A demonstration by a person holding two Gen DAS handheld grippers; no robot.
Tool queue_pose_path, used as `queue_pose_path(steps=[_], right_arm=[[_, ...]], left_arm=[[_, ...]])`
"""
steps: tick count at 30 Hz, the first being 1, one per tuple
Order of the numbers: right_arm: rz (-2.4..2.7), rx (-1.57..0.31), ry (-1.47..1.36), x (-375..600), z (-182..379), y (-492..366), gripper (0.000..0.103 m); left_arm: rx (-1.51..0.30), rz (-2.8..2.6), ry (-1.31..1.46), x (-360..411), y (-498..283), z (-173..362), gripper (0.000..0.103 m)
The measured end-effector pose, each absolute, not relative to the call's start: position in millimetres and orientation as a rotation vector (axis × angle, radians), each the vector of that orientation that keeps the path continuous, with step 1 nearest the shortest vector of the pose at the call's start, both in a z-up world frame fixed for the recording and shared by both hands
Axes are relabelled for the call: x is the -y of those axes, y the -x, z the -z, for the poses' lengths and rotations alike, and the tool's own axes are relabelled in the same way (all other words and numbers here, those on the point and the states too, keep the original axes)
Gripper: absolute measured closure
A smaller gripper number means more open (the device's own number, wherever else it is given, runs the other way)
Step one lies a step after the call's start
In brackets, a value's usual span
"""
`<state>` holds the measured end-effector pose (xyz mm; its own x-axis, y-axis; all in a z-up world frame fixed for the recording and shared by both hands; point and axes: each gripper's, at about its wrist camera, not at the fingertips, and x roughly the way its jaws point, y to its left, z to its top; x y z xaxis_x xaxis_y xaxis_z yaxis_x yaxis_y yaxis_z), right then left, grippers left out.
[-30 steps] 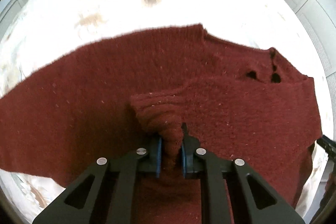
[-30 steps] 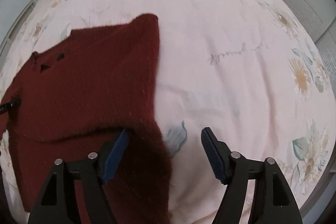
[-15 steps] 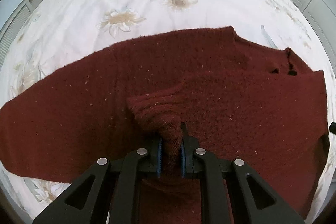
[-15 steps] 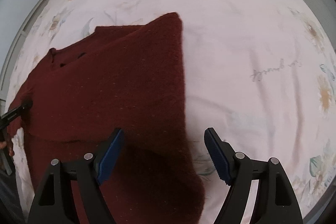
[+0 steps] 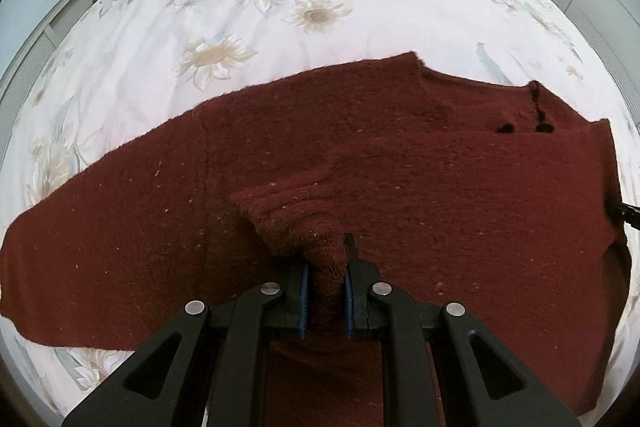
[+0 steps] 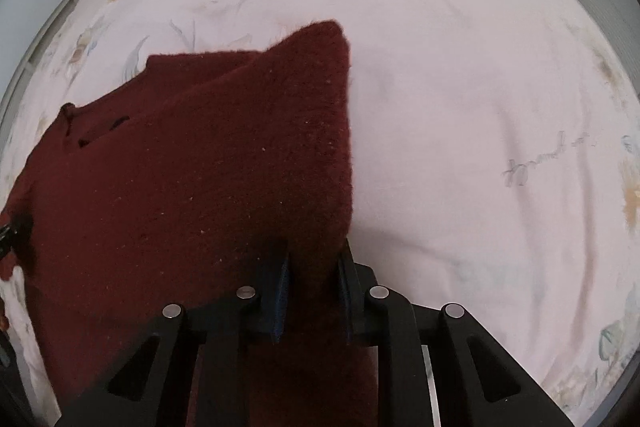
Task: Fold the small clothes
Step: 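Grasp the other sleeve cuff with the left gripper and lay it across the body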
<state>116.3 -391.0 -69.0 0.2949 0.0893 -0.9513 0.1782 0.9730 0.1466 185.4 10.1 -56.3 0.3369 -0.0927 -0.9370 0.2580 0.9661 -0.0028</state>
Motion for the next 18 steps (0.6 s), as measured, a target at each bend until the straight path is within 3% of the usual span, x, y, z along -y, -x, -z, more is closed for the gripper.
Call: queue_pose_path(steps=[7, 11, 14, 16, 17, 18], right_arm=[[0.084, -1.281, -0.263, 401, 74, -104, 0.088], [0.103, -1.287, -0.231, 395, 79, -109, 0.084], [0.117, -1.230, -0.166, 386, 66, -103, 0.064], [0.113, -1.171, -0.136, 380, 53, -97, 0.022], [0.105, -1.145, -0.134, 376, 45, -93, 0.018], [0.096, -1.126, -0.132, 370, 39, -92, 0.018]], left_arm=[[-1.222, 0.222, -0.196, -5, -185, 68, 0.090], [-1.234, 0.182, -0.166, -11, -187, 82, 0.079], [-1.212, 0.147, -0.200, -10, -186, 79, 0.061], [-1.219, 0.153, -0.206, -11, -186, 75, 0.056], [-1.236, 0.150, -0.191, -13, -186, 75, 0.042], [-1.253, 0.145, -0.170, -15, -187, 73, 0.021]])
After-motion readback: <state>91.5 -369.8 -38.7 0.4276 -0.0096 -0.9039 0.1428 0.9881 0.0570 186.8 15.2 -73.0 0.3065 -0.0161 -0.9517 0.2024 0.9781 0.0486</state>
